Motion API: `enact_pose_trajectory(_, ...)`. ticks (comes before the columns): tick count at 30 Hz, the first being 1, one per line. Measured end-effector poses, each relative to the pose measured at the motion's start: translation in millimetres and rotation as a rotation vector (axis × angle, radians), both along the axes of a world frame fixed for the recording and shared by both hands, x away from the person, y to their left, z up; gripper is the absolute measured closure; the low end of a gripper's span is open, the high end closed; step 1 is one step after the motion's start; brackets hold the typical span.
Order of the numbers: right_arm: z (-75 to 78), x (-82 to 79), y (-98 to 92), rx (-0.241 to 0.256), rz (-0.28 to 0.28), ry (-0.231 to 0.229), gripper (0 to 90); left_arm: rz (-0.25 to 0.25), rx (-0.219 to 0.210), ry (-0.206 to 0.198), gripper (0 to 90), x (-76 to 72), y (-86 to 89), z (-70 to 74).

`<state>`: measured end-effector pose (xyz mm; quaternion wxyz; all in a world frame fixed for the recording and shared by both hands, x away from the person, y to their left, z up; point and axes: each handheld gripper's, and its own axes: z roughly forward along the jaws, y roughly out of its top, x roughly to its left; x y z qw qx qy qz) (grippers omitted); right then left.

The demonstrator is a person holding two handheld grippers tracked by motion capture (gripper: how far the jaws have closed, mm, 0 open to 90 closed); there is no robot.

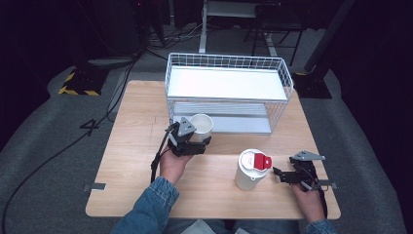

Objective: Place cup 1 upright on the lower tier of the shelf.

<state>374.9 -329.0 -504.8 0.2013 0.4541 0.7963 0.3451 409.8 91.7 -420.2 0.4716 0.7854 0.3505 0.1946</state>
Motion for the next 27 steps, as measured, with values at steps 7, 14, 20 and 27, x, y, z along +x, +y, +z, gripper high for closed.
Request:
enact_pose_trajectory(7, 0.0, 0.0, 0.0, 0.0, 0.0, 0.0, 12.9, -0.005, -0.002, -0.015, 22.9, 7.3, -9.3, 3.7)
enact_pose_trajectory(14, 0.0, 0.0, 0.0, 0.0, 0.0, 0.0, 12.9, 0.002, -0.04, 0.003, 22.9, 21.6, -21.0, -0.1)
enact_pose_trajectory(20, 0.0, 0.0, 0.0, 0.0, 0.0, 0.0, 12.8, 0.011, -0.039, -0.001, 22.8, 33.2, -28.4, -4.6)
enact_pose_trajectory(27, 0.0, 0.0, 0.0, 0.0, 0.0, 0.0, 12.9, 0.027, -0.026, -0.015, 22.8, 42.4, -37.9, -9.1)
